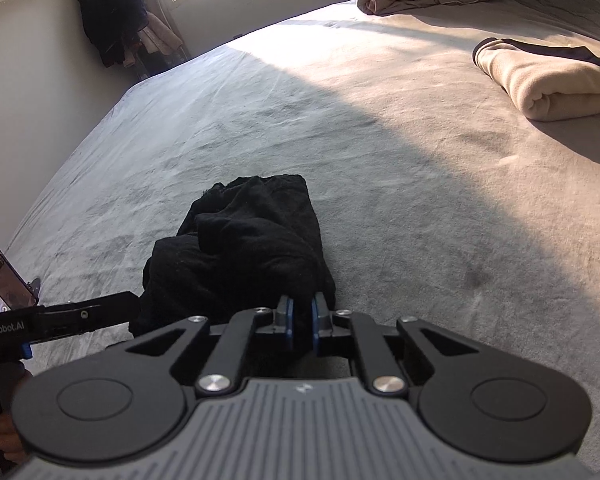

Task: Fold clothes

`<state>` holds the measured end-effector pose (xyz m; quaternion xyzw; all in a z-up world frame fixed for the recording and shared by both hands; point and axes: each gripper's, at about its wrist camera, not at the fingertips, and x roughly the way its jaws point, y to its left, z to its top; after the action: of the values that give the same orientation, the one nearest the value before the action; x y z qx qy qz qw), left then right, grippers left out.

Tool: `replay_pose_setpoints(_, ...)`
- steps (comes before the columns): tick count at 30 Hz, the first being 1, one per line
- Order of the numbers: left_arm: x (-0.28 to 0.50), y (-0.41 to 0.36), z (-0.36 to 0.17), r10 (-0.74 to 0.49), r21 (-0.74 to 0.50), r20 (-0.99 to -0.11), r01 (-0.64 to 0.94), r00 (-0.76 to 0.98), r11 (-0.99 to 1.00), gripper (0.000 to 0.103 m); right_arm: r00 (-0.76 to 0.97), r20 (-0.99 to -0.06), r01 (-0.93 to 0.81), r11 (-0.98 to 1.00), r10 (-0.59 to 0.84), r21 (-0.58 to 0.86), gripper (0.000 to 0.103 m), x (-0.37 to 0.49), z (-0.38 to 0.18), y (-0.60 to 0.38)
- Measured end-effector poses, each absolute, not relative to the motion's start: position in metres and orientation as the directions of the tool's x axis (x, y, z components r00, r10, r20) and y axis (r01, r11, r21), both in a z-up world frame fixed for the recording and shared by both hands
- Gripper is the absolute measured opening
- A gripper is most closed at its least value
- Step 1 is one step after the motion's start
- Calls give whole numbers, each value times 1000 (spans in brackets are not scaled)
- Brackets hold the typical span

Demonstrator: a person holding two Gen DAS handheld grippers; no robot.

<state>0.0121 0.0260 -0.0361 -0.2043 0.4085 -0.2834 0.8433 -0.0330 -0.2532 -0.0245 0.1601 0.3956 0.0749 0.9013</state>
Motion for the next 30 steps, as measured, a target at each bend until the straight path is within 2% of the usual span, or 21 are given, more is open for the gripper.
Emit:
replay_pose_setpoints(10, 25, 9, -44, -656, -610, -566, 282, 500, 741, 42, 690, -696, 77, 935, 200, 345, 10, -45, -26, -292)
replay_pose_setpoints(18, 25, -8, -49, -670, -601, -576, 314, 468, 735, 40, 679, -712, 111, 934, 179, 340, 11, -47, -29, -307)
replay_pose_setpoints(20, 22, -10, -48, -671, -587, -578, 334, 463, 737, 38, 685, -704, 106, 931, 187, 350, 19, -48, -26, -308)
replay_pose_setpoints(23, 20, -12, -51, -676, -577, -587, 354, 446, 736, 31, 698, -687, 78, 931, 204, 356, 23, -47, -20, -304)
replay_pose_setpoints(25, 17, -13, -53, -683, -574, -594, 371, 426, 730, 22, 711, -671, 67, 929, 211, 364, 48, -46, -15, -299)
replay_pose_setpoints(27, 14, -15, -55, -692, -573, -599, 389, 402, 721, 14, 719, -655, 45, 925, 232, 377, 49, -44, -11, -293)
replay_pose_setpoints(30, 8, -17, -55, -708, -573, -604, 417, 367, 705, 10, 726, -631, 2, 917, 273, 398, 49, -39, -3, -281)
